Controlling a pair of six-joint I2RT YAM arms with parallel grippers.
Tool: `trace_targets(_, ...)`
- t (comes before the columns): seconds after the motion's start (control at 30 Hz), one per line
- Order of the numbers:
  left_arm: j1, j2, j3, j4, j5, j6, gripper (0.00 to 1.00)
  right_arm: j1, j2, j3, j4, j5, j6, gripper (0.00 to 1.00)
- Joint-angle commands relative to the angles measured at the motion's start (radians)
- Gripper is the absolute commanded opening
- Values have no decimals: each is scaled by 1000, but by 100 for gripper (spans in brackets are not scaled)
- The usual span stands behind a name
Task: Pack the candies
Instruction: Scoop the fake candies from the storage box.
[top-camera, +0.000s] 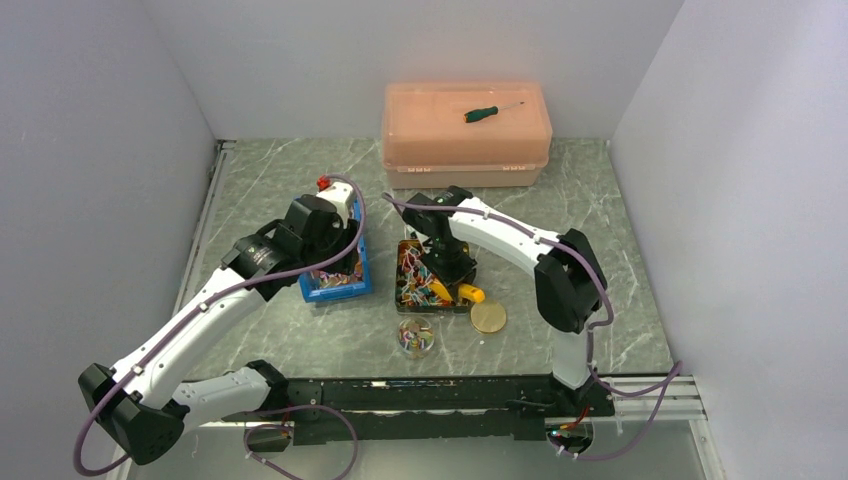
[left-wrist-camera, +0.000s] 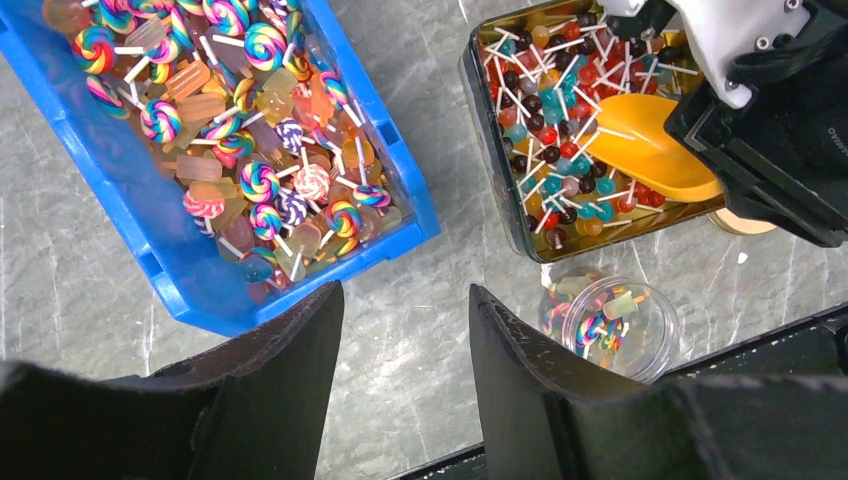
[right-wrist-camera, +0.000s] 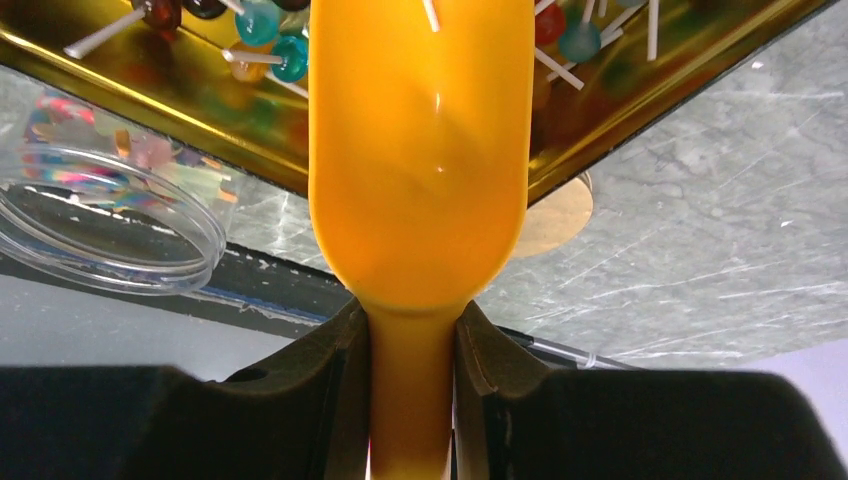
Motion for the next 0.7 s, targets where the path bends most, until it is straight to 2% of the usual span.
trace_targets(0.0, -2, -13, -11, 42, -10, 22, 54, -12, 40, 67, 8, 3, -17, 0)
trace_targets(0.3, 15, -28, -39, 56, -1, 21, 55, -17, 89, 88, 99, 0, -12, 0)
trace_targets(0.67, 37, -13, -42, 62, 14, 18, 54, -10, -11, -31, 263, 60, 5, 0)
